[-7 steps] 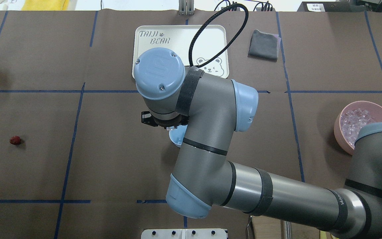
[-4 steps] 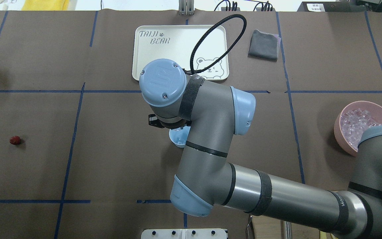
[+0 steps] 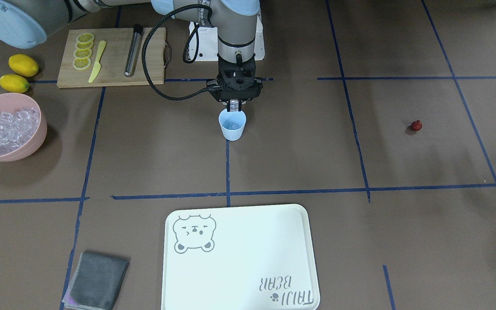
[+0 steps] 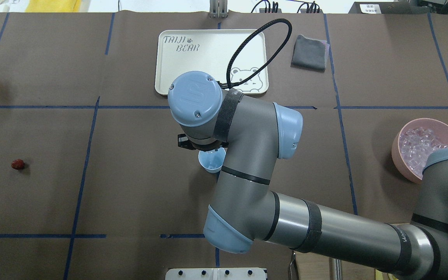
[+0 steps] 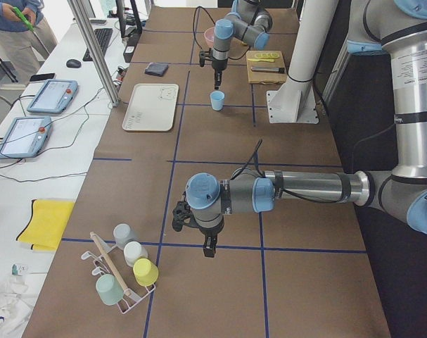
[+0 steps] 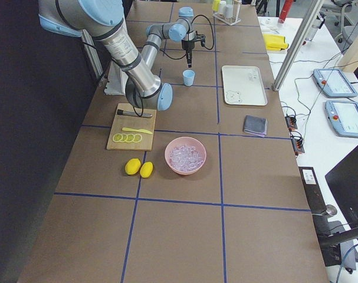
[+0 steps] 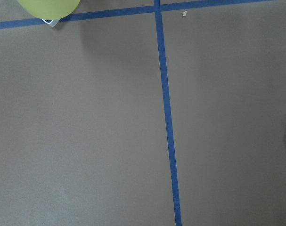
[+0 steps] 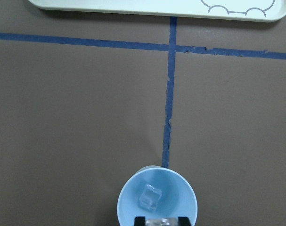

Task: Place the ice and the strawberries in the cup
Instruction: 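Open the right gripper to drop the ice cube into the cup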

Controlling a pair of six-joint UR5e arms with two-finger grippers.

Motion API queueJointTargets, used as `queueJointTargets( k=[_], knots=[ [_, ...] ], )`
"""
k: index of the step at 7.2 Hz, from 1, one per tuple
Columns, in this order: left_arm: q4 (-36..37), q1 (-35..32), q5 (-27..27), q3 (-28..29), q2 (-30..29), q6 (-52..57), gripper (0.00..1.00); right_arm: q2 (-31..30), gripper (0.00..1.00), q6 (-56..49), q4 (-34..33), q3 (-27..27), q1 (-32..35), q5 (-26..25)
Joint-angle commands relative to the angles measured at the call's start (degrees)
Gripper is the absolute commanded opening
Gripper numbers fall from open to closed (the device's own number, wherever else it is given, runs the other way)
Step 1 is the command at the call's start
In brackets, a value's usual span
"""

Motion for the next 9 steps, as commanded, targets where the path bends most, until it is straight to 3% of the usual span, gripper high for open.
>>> queueJointTargets(
  k=[1, 4, 6, 9],
  knots=[
    [0.0, 0.0, 0.0, 0.0, -0.1, 0.0, 1.00, -0.4, 1.00, 0.0, 0.0, 0.5, 0.0, 0.1],
    [0.0, 0.0, 0.0, 0.0, -0.1, 0.0, 1.00, -0.7, 1.00, -0.2, 0.0, 1.4, 0.4, 0.4],
    [0.0, 0.0, 0.0, 0.0, 0.0, 0.0, 1.00, -5.1, 1.00, -1.3, -0.1, 6.1, 1.1, 1.0],
    [0.0, 0.0, 0.0, 0.0, 0.0, 0.0, 1.00, -5.2, 1.00, -1.6, -0.1, 6.2, 2.7, 2.0]
  ],
)
